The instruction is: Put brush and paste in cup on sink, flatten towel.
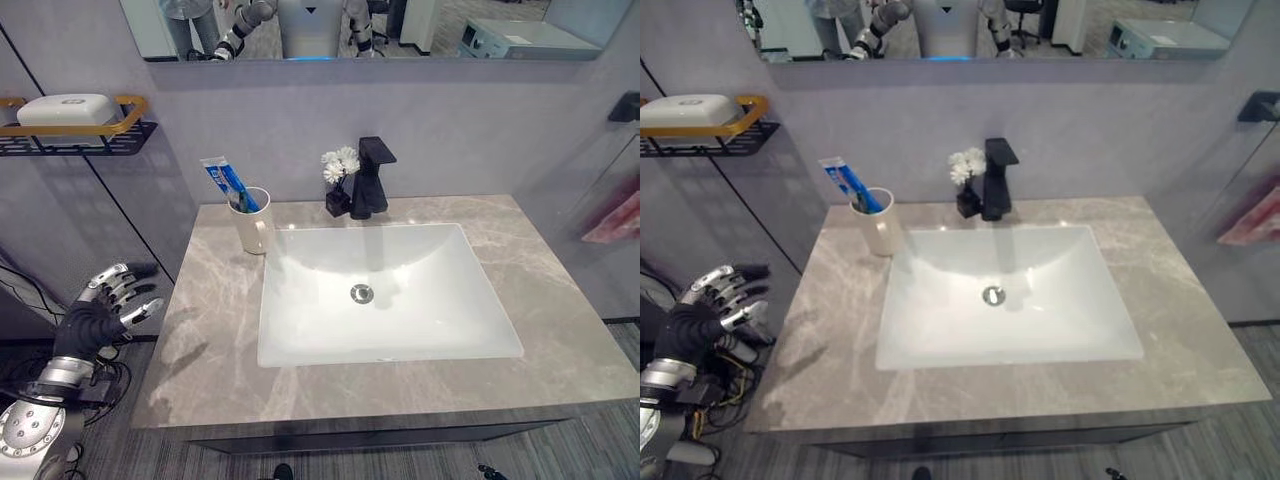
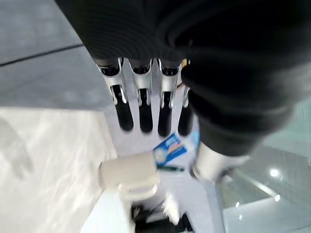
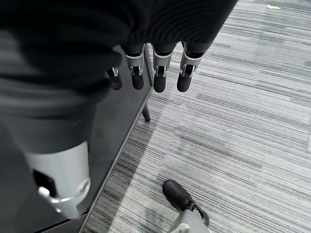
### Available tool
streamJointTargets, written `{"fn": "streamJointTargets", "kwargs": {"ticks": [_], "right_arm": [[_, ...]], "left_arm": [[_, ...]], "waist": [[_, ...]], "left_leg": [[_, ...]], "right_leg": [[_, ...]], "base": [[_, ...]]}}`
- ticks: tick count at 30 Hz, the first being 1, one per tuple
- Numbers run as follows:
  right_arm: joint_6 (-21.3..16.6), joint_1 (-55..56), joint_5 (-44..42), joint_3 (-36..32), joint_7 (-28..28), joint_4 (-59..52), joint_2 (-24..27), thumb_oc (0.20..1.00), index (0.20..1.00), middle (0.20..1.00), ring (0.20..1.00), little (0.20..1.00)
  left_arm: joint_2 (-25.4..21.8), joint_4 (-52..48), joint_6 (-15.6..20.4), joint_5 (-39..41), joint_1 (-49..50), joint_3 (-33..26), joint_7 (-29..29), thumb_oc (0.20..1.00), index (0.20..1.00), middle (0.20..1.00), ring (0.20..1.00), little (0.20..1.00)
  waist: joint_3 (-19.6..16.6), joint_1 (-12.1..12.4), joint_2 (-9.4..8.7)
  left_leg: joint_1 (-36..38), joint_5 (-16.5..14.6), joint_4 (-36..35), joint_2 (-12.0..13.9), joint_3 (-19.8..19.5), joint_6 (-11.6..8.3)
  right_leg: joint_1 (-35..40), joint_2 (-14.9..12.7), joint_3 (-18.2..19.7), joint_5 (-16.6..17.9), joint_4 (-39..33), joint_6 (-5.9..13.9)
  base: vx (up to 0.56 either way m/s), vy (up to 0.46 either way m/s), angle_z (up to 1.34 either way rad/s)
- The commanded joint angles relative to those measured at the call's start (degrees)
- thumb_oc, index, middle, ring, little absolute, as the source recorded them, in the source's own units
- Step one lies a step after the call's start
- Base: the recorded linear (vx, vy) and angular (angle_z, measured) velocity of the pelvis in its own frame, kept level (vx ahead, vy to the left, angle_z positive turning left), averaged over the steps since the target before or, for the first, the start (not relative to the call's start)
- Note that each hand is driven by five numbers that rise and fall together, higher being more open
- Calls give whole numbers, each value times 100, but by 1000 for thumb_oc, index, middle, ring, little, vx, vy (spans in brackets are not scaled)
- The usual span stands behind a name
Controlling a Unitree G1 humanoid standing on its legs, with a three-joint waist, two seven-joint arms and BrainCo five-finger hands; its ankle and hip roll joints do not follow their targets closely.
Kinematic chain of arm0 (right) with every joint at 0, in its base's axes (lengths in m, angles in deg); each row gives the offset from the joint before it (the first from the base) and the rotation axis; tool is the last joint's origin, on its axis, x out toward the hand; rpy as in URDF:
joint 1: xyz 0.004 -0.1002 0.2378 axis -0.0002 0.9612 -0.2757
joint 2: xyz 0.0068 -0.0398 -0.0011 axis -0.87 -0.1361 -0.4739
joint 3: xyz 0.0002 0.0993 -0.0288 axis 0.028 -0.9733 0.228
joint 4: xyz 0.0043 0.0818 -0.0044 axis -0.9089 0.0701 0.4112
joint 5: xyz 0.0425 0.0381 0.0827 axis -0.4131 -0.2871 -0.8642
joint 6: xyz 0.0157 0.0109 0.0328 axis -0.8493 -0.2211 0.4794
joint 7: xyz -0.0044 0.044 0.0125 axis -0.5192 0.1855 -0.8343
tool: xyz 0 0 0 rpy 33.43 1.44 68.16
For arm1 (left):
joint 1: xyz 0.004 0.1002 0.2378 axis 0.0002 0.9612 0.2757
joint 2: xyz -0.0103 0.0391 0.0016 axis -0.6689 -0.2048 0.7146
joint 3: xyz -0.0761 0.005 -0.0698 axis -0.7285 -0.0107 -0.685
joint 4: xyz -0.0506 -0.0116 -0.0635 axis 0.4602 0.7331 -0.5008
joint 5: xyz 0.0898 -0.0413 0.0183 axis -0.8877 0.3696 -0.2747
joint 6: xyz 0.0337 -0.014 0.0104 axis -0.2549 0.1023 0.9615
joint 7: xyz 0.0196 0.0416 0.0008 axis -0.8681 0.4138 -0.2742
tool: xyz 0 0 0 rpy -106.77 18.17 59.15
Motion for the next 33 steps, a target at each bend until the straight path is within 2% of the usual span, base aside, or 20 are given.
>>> {"fn": "streamJointTargets", "kwargs": {"ticks": [1, 3, 12, 19, 29, 33], "right_arm": [[-20, -285, -107, 226, -5, 19, 294, 1000, 1000, 1000, 1000, 1000], [-26, -266, -81, 264, -7, 2, 302, 1000, 1000, 1000, 1000, 1000], [18, -271, -77, 282, 64, -17, 318, 1000, 1000, 1000, 1000, 1000], [-6, -418, -151, 501, 58, -286, 351, 1000, 1000, 1000, 1000, 1000], [-24, -518, -238, 650, 85, -591, 339, 1000, 1000, 1000, 1000, 1000], [-16, -580, -341, 642, 74, -512, 211, 1000, 1000, 1000, 1000, 1000]], "left_arm": [[-239, -42, 177, 222, -143, -168, -161, 200, 200, 200, 200, 200], [-263, 155, 125, 186, -244, 48, -156, 200, 200, 200, 200, 200], [-224, 437, 47, 137, -414, 337, -58, 200, 200, 200, 200, 200], [-398, 777, 20, 130, -904, 709, -22, 200, 200, 200, 200, 200], [-373, 1029, 50, -118, -1529, 926, 230, 200, 200, 200, 200, 200], [-391, 1075, 87, -186, -1739, 838, 289, 200, 200, 200, 200, 200]], "waist": [[225, -138, -21], [292, -178, -18], [501, -251, 5], [701, -343, -2], [856, -419, -66], [855, -399, -130]], "left_leg": [[-127, 286, 54, 125, 169, -3], [-212, 293, 54, 129, 193, -4], [-385, 302, 54, 108, 255, 57], [-560, 300, 54, 88, 378, 96], [-705, 301, 54, 59, 435, 125], [-755, 286, 64, 47, 511, 144]], "right_leg": [[-161, -101, 41, 832, 181, 121], [-267, -107, 69, 883, 168, 138], [-520, -135, 174, 988, 204, 161], [-815, -155, 320, 1097, 173, 178], [-1048, -173, 424, 1214, 173, 201], [-1145, -185, 479, 1249, 207, 196]], "base": [[0, 0, 0], [0, 0, 0], [-14, 22, -6], [-22, 25, -13], [-11, 9, -5], [16, 5, -7]]}}
